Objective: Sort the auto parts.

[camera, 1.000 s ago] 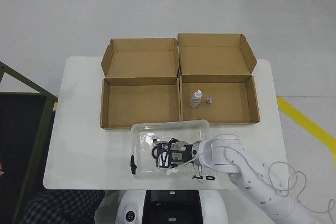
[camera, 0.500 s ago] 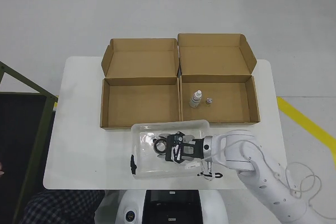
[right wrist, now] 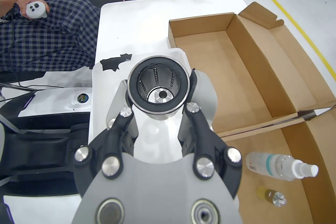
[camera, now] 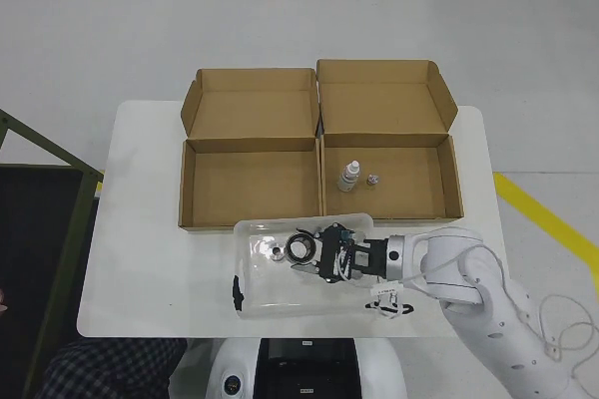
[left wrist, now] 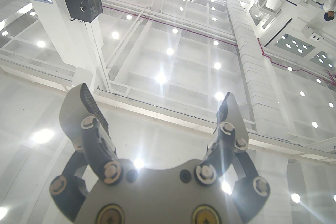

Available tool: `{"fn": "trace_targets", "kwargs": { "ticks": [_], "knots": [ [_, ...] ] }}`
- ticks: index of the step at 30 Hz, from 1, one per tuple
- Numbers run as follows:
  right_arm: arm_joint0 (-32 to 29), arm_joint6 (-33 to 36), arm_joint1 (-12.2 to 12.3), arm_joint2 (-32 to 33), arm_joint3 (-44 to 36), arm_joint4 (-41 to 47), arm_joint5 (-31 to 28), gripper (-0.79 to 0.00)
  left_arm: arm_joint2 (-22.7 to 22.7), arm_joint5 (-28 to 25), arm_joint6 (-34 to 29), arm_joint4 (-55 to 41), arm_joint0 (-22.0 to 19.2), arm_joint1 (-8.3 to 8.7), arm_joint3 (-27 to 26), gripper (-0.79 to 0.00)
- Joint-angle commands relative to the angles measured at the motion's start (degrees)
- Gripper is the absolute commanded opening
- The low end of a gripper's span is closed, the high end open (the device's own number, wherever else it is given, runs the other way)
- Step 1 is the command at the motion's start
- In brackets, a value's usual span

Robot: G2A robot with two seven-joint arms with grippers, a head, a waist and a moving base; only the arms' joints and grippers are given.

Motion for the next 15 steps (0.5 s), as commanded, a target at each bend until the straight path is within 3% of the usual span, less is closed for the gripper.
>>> {"fn": "trace_targets", "kwargs": {
  "ticks": [1,15],
  "knots": [
    [-0.16,-0.38,0.15,0.70,-0.03,0.62,-0.12,-0.785,0.00,0.00,0.00,0.00,0.00,0.00,0.00,0.000],
    [-1.58,-3.11,1.19,5.89,-1.35,3.56,-0.05,-0.785,0.00,0.00,0.00,0.00,0.00,0.00,0.00,0.000]
  ]
}}
